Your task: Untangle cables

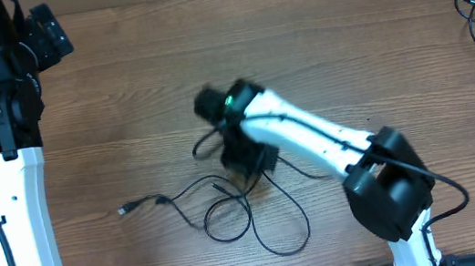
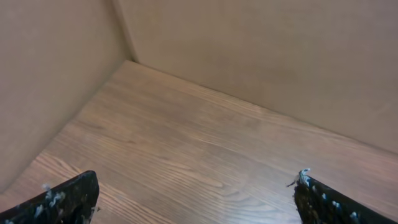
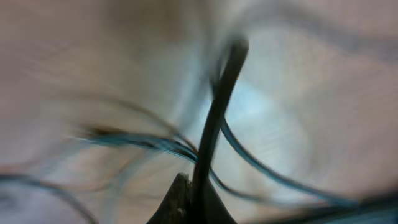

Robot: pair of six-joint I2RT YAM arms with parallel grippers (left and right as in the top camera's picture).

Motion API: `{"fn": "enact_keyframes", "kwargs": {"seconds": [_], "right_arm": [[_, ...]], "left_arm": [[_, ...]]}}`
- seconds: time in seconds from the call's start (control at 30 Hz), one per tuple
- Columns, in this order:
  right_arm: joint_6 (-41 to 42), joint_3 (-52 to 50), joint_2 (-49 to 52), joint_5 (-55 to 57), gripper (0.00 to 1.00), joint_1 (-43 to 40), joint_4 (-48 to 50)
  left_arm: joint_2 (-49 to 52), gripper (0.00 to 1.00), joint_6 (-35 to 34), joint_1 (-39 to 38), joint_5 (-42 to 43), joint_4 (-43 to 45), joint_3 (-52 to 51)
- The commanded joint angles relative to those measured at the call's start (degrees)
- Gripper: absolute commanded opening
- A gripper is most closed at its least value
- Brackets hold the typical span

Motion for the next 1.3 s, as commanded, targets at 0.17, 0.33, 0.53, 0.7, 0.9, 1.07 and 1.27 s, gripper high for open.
{"fn": "enact_keyframes", "kwargs": {"seconds": [0.17,0.33,0.53,0.7,0.9,1.07,1.27], "right_arm": [[-33.29,26.16,-3.21,7.78,0.04,-9.22,3.41],[-40.39,47.04,-3.21,5.86,0.04,-13.81,5.01],[-41.57,69.40,-3.21,0.33,0.04,-17.94,9.25],[-41.70,78.58,-3.34,-0.44,0.04,-18.14,13.22],[-41.72,78.51,-3.41,-7.56,0.04,-17.57,16.11],[-41.79,78.51,-2.97,-10.25,0.04,-15.04,16.92],[-41.99,78.51,-2.86,-9.99,0.04,-15.04,15.61]], "left_arm": [[0.00,1.00,0.39,2.23,4.96,0.04,0.09],[0.00,1.00,2.58,2.38,4.98,-0.20,0.09],[-0.02,1.00,2.56,2.38,5.64,-0.96,0.07],[-0.02,1.00,2.71,2.38,5.64,-1.90,0.09],[-0.02,1.00,2.75,2.38,5.62,-3.48,0.07],[-0.02,1.00,2.93,2.38,5.62,-3.89,0.09],[-0.02,1.00,2.93,2.38,5.62,-5.11,0.09]]}}
